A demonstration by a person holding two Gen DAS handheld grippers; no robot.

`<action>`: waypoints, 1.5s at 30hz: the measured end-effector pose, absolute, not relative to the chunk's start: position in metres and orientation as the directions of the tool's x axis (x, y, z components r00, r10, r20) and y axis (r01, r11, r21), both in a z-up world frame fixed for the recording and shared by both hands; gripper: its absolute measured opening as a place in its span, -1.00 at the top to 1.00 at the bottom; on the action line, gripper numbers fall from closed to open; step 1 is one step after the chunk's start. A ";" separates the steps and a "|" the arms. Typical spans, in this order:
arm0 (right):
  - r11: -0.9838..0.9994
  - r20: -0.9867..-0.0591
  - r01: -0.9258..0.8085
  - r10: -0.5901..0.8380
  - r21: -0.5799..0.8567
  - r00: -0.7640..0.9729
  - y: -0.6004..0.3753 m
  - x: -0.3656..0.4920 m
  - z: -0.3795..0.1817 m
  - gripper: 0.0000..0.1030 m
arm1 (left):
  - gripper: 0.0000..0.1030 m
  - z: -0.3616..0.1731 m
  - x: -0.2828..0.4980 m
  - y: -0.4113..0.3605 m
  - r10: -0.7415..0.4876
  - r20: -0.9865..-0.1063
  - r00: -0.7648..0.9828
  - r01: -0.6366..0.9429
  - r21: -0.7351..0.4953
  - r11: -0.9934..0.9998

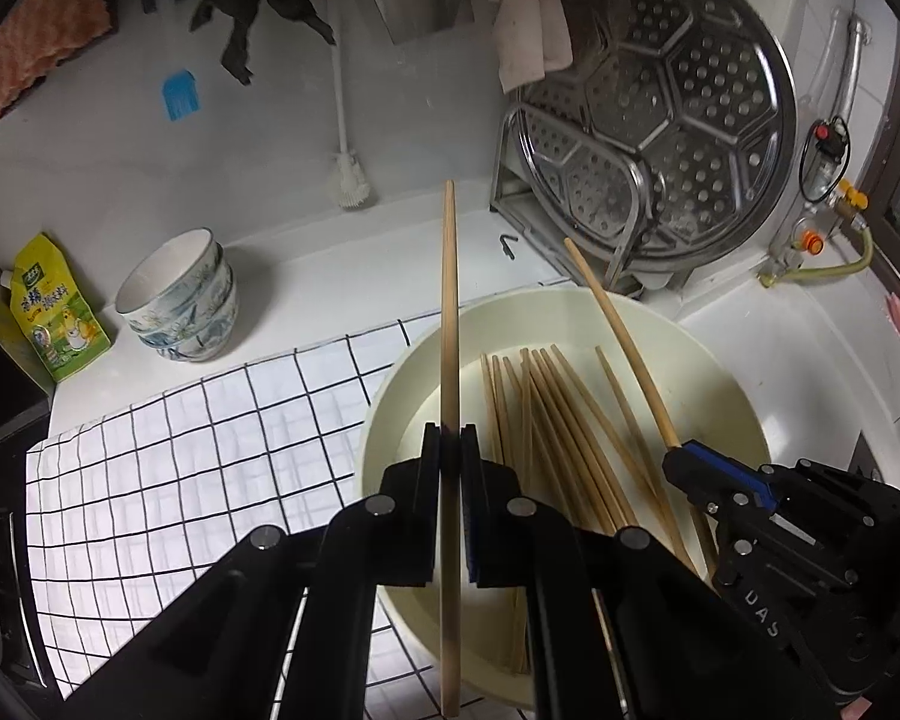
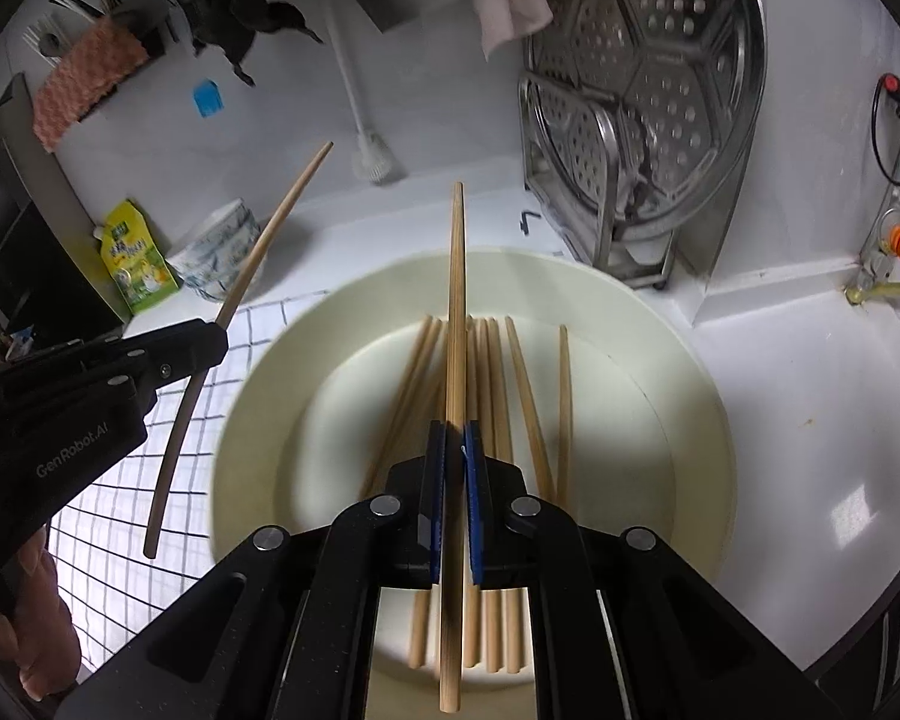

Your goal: Organize utensils

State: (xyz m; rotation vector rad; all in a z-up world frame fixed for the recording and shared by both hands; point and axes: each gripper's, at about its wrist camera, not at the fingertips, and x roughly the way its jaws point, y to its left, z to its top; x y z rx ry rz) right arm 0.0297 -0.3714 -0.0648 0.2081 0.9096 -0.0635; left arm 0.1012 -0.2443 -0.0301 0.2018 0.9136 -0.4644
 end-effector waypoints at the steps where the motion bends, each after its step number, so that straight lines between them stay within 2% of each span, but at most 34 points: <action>1: 0.978 -0.795 0.146 0.033 0.151 0.606 -0.373 0.031 -0.068 0.88 | 0.86 -0.033 0.102 -0.247 -0.298 -0.804 0.515 0.470 -0.025 0.882; 14: 0.965 -0.845 0.204 0.030 0.163 0.534 -0.392 0.027 -0.099 0.88 | 0.85 -0.066 0.085 -0.282 -0.299 -0.855 0.424 0.541 -0.026 0.841; 21: 0.965 -0.840 0.215 0.010 0.150 0.542 -0.396 0.023 -0.095 0.87 | 0.82 -0.072 0.086 -0.278 -0.280 -0.867 0.412 0.521 -0.028 0.853; 23: 0.964 -0.838 0.223 0.002 0.147 0.546 -0.398 0.021 -0.092 0.84 | 0.52 -0.070 0.086 -0.276 -0.273 -0.866 0.419 0.514 -0.022 0.857; 24: 0.962 -0.835 0.227 0.000 0.150 0.550 -0.398 0.020 -0.090 0.66 | 0.42 -0.068 0.086 -0.273 -0.267 -0.863 0.429 0.507 -0.015 0.862; 25: 0.962 -0.830 0.231 -0.007 0.147 0.558 -0.399 0.018 -0.088 0.53 | 0.19 -0.066 0.086 -0.272 -0.264 -0.860 0.436 0.501 -0.012 0.865; 26: 0.963 -0.826 0.230 -0.012 0.142 0.564 -0.399 0.018 -0.086 0.50 | -0.06 -0.063 0.086 -0.269 -0.261 -0.857 0.445 0.492 -0.009 0.870; 27: 0.964 -0.822 0.228 -0.017 0.138 0.569 -0.398 0.016 -0.083 0.49 | -0.13 -0.060 0.086 -0.265 -0.259 -0.852 0.456 0.480 -0.010 0.877; 29: 0.965 -0.820 0.224 -0.017 0.136 0.572 -0.396 0.014 -0.080 0.48 | -0.16 -0.055 0.086 -0.260 -0.258 -0.848 0.464 0.468 -0.012 0.883; 32: 0.965 -0.816 0.220 -0.012 0.141 0.578 -0.392 0.011 -0.076 0.34 | -0.16 -0.051 0.086 -0.254 -0.242 -0.847 0.474 0.453 -0.001 0.891; 45: 0.962 -0.808 0.233 -0.020 0.145 0.588 -0.380 -0.002 -0.065 0.24 | -0.33 -0.035 0.076 -0.238 -0.231 -0.831 0.507 0.432 0.013 0.902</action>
